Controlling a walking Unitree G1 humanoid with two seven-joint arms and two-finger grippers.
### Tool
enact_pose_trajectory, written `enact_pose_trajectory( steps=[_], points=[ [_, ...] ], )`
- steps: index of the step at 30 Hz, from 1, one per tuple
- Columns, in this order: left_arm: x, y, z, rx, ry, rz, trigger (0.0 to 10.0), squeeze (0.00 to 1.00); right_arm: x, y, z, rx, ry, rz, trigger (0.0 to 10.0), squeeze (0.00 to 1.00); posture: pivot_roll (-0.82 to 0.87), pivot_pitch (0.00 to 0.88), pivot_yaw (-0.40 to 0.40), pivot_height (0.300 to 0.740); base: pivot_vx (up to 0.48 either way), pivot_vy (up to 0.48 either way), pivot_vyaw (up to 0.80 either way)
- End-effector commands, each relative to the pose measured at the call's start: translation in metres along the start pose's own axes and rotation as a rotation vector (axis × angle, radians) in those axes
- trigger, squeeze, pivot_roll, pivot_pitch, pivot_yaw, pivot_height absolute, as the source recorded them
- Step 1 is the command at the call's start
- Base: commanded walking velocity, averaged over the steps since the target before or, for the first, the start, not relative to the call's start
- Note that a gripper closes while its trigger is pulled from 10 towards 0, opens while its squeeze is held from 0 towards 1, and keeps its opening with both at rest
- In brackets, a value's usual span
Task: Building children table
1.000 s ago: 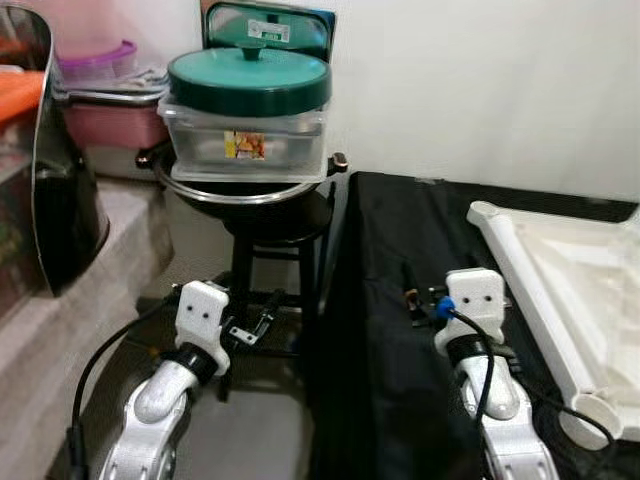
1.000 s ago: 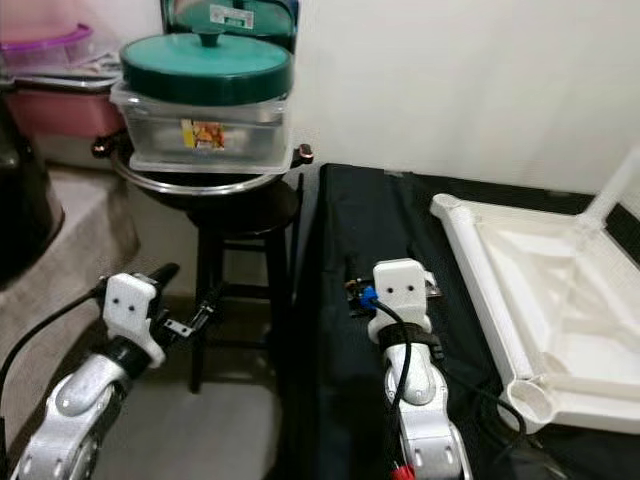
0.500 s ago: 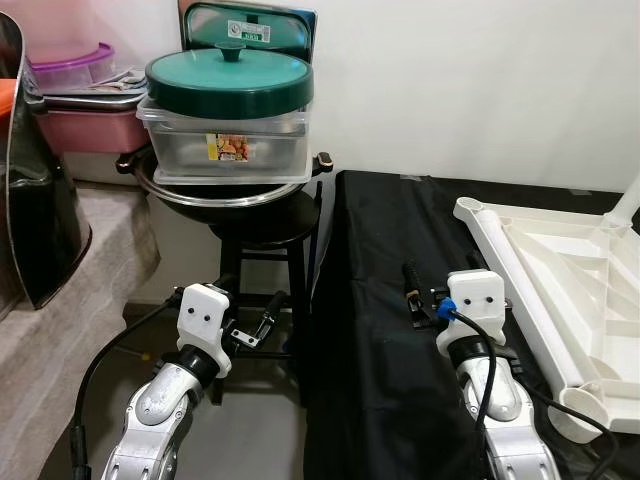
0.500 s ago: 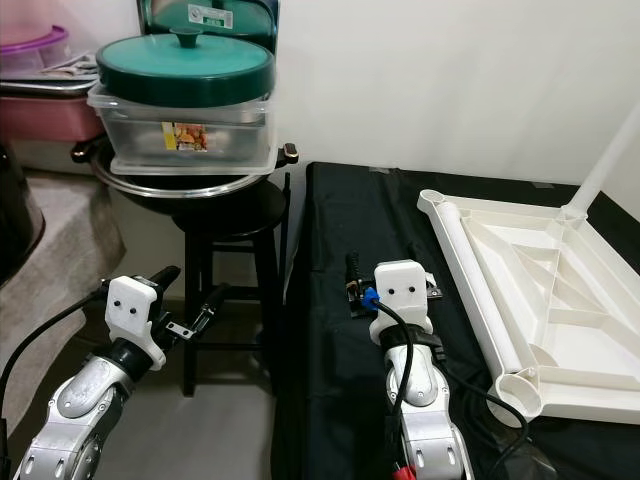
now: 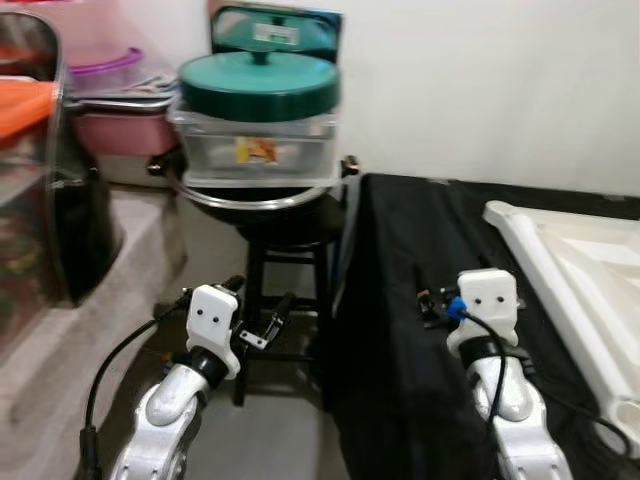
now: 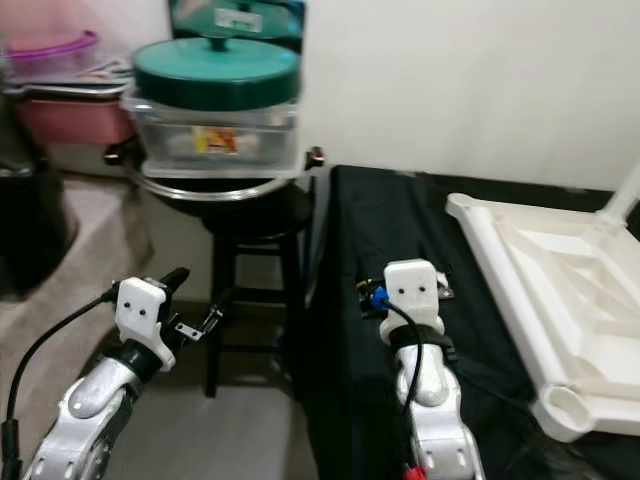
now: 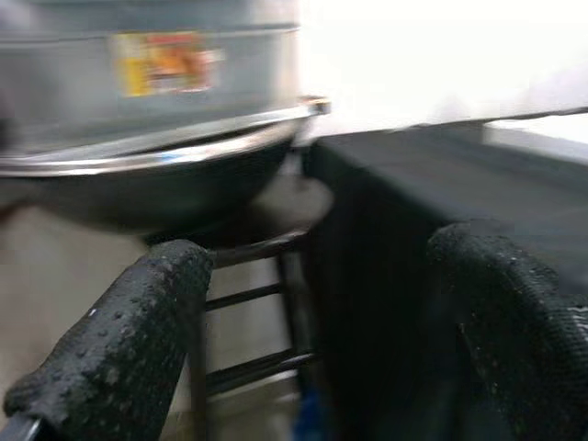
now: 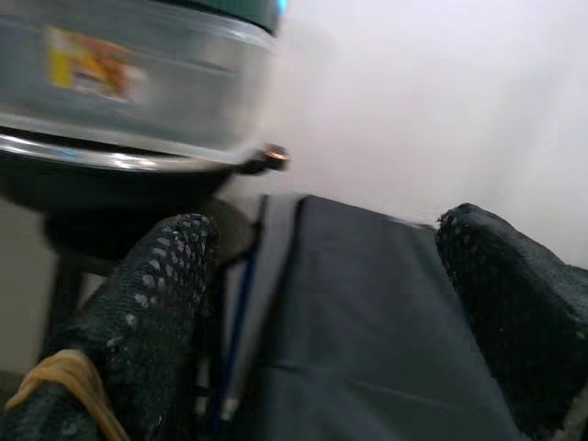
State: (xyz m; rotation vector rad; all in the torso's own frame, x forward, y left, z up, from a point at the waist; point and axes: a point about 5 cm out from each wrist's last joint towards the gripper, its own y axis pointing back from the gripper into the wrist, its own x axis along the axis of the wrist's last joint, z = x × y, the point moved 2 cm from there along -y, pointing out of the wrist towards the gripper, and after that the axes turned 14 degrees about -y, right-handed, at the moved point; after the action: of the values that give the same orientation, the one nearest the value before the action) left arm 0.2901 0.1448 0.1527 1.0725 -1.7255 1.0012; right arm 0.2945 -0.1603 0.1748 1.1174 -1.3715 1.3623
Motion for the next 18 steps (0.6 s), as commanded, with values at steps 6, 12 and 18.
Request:
enact_pose_trajectory(
  steps=[6,12,18],
  points=[
    [-0.0019,-0.0005,0.0068,-0.019,0.009,-0.005,10.0,0.0,-0.0019,0.0015,0.0088,-0.024,0.024,-0.004,10.0,0.0,0.05,0.0,-0.079,0.74,0.0,0.0,0.0],
    [-0.002,-0.0003,0.0068,-0.021,0.007,-0.004,10.0,0.0,-0.0023,0.0017,0.0086,-0.023,0.024,-0.005,10.0,0.0,0.06,0.0,-0.081,0.74,0.0,0.0,0.0],
    [-0.0019,-0.0002,0.0063,-0.021,0.007,-0.005,10.0,0.0,-0.003,0.0016,0.0084,-0.024,0.024,-0.007,10.0,0.0,0.06,0.0,-0.081,0.74,0.0,0.0,0.0]
  ],
)
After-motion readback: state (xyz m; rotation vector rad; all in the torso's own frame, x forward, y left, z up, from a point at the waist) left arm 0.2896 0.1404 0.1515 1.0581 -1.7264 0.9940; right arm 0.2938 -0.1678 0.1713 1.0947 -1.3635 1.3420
